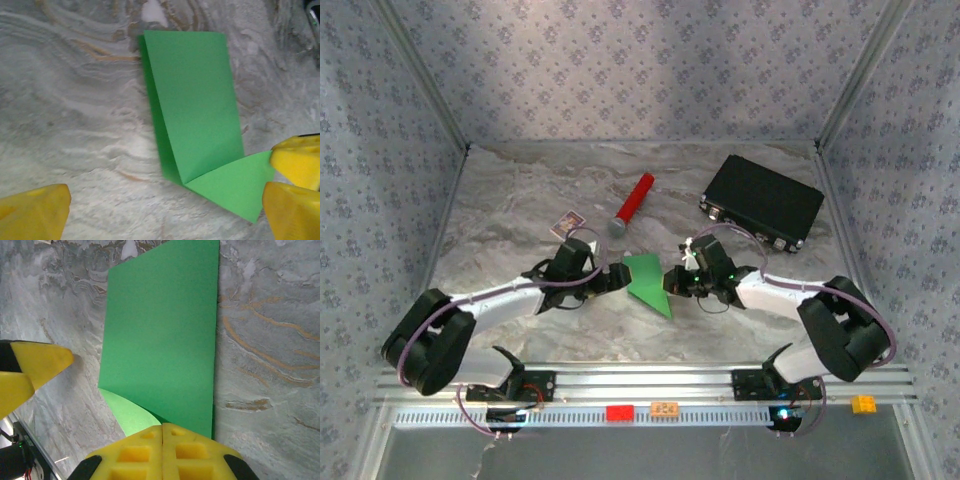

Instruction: Fold a paper plane with a square sheet of paper (pick it up from the middle)

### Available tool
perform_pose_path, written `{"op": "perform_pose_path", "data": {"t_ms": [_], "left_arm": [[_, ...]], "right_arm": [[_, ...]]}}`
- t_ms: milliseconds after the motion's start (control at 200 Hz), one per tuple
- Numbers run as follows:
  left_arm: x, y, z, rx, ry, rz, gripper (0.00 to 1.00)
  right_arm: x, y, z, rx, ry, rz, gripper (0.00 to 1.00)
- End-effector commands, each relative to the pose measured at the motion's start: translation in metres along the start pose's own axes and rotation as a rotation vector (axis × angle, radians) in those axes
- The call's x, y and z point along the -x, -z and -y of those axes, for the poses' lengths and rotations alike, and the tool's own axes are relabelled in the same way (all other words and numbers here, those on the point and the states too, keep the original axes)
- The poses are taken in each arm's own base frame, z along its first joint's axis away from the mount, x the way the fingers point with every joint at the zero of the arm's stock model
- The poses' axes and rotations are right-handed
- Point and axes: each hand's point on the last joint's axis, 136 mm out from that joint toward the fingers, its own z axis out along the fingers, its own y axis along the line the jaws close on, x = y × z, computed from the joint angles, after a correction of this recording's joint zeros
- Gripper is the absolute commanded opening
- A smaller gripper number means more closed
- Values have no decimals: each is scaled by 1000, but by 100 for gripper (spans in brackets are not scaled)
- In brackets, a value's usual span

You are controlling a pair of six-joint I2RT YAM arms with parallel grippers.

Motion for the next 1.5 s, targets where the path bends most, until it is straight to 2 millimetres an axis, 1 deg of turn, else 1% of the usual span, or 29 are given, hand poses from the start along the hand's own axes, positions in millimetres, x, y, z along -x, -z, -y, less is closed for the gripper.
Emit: {"op": "perform_pose_path", "data": {"t_ms": [0, 190, 380, 510, 595, 665, 750, 805, 874, 954, 1009, 1079, 1119, 1154, 1179, 1294, 1399, 1499], "left_arm": [[12, -4, 27, -97, -4, -13, 96], [11, -20, 34, -136, 28, -58, 87], [13, -30, 41, -175, 60, -79, 74], [13, -36, 41, -183, 74, -92, 62], [13, -40, 44, -197, 83, -102, 52], [12, -43, 45, -200, 86, -113, 48], [12, -45, 46, -203, 96, -118, 36], [11, -46, 46, -205, 104, -118, 28], [12, -47, 45, -205, 117, -110, 20], [13, -45, 44, -194, 134, -96, 13], [12, -44, 43, -186, 142, -88, 9], [12, -42, 42, -167, 148, -76, 7], [12, -41, 42, -161, 148, -72, 7], [12, -41, 42, -156, 146, -71, 7], [12, -41, 43, -157, 145, -69, 7], [11, -40, 46, -160, 145, -71, 7], [11, -40, 49, -165, 141, -73, 7], [11, -40, 49, -164, 140, -74, 9]], "right_arm": [[-1, 5, -2, 33, 1, 7, 8], [-1, 6, 2, 40, -15, 12, 8], [-1, 7, 5, 40, -23, 18, 8], [-2, 7, 6, 40, -23, 17, 8], [-2, 7, 7, 38, -26, 20, 8], [-2, 6, 8, 35, -29, 19, 8], [-2, 7, 8, 35, -31, 19, 9], [-3, 7, 9, 29, -32, 20, 10], [-2, 8, 12, 2, -36, 20, 13], [-2, 13, 20, -89, -17, 37, 24], [1, 19, 24, -160, 30, 68, 32], [4, 31, 26, -242, 92, 126, 38], [6, 36, 25, -270, 135, 163, 42], [7, 40, 22, -288, 173, 202, 47], [8, 42, 19, -286, 198, 232, 49], [1, 41, -3, -263, 430, 314, 52], [-17, 35, -25, -277, 709, 346, 51], [-29, 25, -35, -329, 887, 348, 50]]}}
